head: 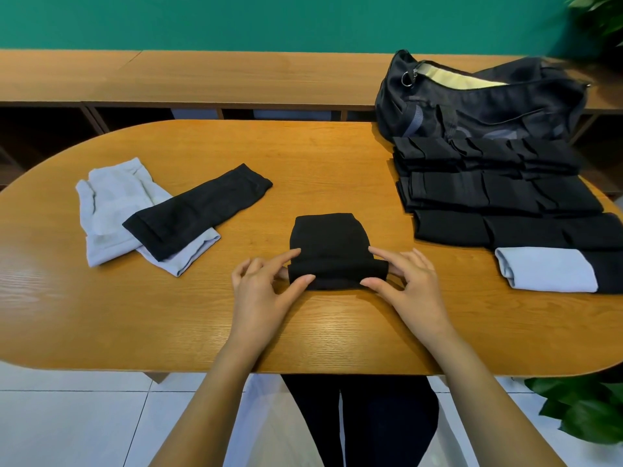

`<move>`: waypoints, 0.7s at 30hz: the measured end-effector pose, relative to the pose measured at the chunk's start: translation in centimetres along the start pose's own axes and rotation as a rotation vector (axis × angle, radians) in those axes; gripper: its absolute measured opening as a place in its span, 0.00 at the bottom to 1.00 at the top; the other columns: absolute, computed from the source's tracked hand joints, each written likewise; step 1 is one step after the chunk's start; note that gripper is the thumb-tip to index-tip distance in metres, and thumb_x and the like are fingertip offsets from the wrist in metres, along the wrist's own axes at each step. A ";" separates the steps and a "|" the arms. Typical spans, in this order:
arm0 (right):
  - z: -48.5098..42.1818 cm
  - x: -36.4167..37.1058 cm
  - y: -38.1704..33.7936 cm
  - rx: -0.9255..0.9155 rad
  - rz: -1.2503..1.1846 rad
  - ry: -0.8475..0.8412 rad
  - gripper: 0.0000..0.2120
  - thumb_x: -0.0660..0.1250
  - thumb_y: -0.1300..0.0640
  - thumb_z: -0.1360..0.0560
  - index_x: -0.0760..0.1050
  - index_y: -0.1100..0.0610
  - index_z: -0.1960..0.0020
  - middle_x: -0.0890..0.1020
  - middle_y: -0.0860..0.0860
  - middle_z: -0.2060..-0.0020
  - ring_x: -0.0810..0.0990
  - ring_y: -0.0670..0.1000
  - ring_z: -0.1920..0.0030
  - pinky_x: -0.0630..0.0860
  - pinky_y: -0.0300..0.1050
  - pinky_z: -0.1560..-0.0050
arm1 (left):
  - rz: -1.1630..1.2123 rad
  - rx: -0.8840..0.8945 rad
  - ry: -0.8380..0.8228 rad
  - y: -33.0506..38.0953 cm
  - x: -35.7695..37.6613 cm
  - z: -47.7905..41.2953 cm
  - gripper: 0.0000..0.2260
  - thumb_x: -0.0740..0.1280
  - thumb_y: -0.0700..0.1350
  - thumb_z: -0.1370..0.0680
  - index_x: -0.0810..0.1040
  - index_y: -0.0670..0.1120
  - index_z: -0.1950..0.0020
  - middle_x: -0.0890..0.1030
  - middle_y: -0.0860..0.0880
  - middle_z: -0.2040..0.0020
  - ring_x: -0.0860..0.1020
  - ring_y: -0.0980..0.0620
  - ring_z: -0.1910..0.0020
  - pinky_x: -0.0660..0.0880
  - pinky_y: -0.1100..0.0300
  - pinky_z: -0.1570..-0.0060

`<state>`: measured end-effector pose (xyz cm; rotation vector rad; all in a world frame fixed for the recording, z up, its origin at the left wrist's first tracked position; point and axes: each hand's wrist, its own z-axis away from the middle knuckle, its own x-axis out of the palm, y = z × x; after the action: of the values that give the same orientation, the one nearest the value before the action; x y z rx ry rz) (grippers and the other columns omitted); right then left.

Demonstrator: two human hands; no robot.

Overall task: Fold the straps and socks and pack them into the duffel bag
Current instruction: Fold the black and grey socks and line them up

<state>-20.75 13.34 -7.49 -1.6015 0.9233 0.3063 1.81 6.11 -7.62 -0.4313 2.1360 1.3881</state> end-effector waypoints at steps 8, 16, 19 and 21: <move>0.0 0.2 0.0 -0.042 -0.017 0.029 0.28 0.65 0.36 0.31 0.67 0.40 0.33 0.77 0.42 0.67 0.76 0.39 0.51 0.55 0.47 0.25 | 0.051 -0.055 0.019 0.0 0.2 0.0 0.26 0.62 0.67 0.30 0.67 0.63 0.34 0.78 0.54 0.65 0.77 0.62 0.55 0.55 0.63 0.37; -0.1 0.0 -0.1 -0.039 0.052 0.007 0.26 0.73 0.46 0.30 0.65 0.37 0.37 0.73 0.36 0.50 0.68 0.42 0.44 0.65 0.48 0.36 | -0.033 -0.047 0.017 0.0 0.2 -0.3 0.27 0.72 0.54 0.27 0.66 0.62 0.32 0.74 0.59 0.53 0.70 0.61 0.50 0.62 0.56 0.41; -0.1 0.0 -0.3 -0.046 0.038 -0.047 0.29 0.72 0.48 0.28 0.61 0.33 0.34 0.74 0.30 0.43 0.64 0.42 0.35 0.58 0.49 0.30 | -0.019 0.004 -0.011 0.1 0.2 -0.3 0.27 0.73 0.48 0.26 0.64 0.62 0.33 0.72 0.65 0.44 0.67 0.59 0.42 0.62 0.55 0.40; -0.1 0.0 -0.2 -0.089 0.072 -0.073 0.29 0.69 0.48 0.26 0.60 0.36 0.30 0.78 0.32 0.45 0.65 0.39 0.35 0.54 0.52 0.26 | -0.024 0.026 -0.037 0.1 0.2 -0.2 0.24 0.71 0.47 0.25 0.64 0.61 0.34 0.74 0.66 0.45 0.67 0.60 0.40 0.61 0.54 0.39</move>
<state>-20.60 13.21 -7.31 -1.6301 0.9234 0.4588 1.51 6.01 -7.59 -0.4175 2.1099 1.3435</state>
